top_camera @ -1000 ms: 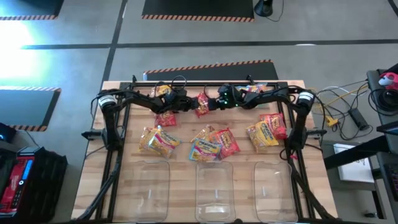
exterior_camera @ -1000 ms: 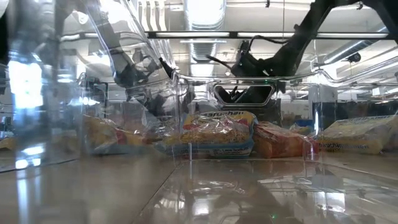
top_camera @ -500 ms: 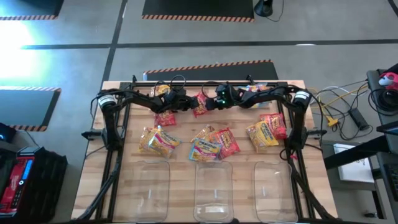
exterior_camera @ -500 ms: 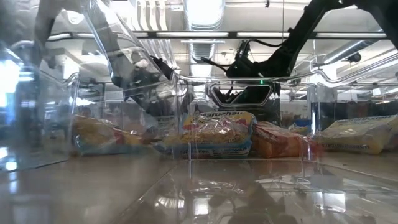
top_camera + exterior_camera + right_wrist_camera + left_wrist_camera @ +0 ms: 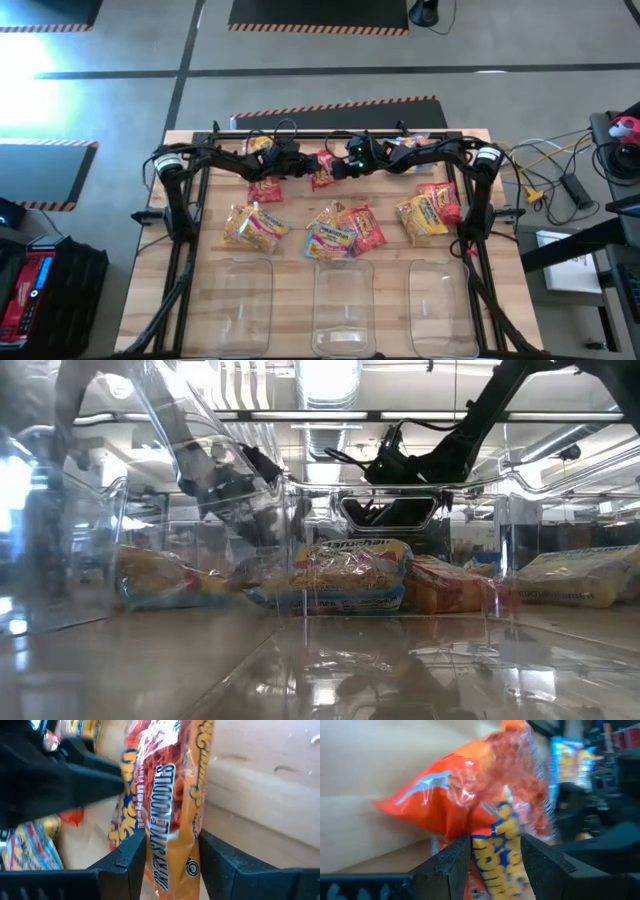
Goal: Sort Maruchan noodles
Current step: Put the orange noodle pack into the right transparent bin
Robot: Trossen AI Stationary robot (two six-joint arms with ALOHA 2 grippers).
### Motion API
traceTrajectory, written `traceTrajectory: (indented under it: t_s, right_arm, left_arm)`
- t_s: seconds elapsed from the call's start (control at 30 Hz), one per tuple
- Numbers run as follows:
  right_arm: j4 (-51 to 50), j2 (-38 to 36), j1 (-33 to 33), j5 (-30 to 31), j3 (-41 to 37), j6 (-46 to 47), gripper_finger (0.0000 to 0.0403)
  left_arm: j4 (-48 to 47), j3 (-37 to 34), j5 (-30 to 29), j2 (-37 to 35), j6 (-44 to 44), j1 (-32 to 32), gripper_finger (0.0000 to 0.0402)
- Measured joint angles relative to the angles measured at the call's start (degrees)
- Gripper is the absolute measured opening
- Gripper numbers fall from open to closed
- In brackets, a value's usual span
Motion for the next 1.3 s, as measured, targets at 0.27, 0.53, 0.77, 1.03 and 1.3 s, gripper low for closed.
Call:
traceTrajectory:
  t_s: [0.27,0.53,0.77,1.03,1.3]
  right_arm:
    - [-3.3,-2.9,-0.3,-0.5,0.0,-3.9,0.0139]
    - [-9.0,-7.7,-1.3,-0.3,0.0,-7.8,0.0136]
    - [-18.1,-17.1,-2.1,-1.4,0.0,-14.1,0.0136]
    - [-35.8,-31.9,-2.0,-1.6,0.0,-24.7,0.0136]
    - [-52.9,-45.3,1.6,-1.9,0.0,-31.1,0.0136]
  left_arm:
    - [1.3,0.0,0.3,-5.4,2.1,0.1,0.0156]
    - [1.2,0.1,0.1,-10.3,3.4,0.2,0.0156]
    - [0.7,0.1,-0.2,-14.3,5.3,0.2,0.0156]
    - [0.7,0.1,-0.3,-16.6,6.4,0.3,0.0156]
    - [0.4,0.1,-0.2,-16.5,6.4,0.3,0.0156]
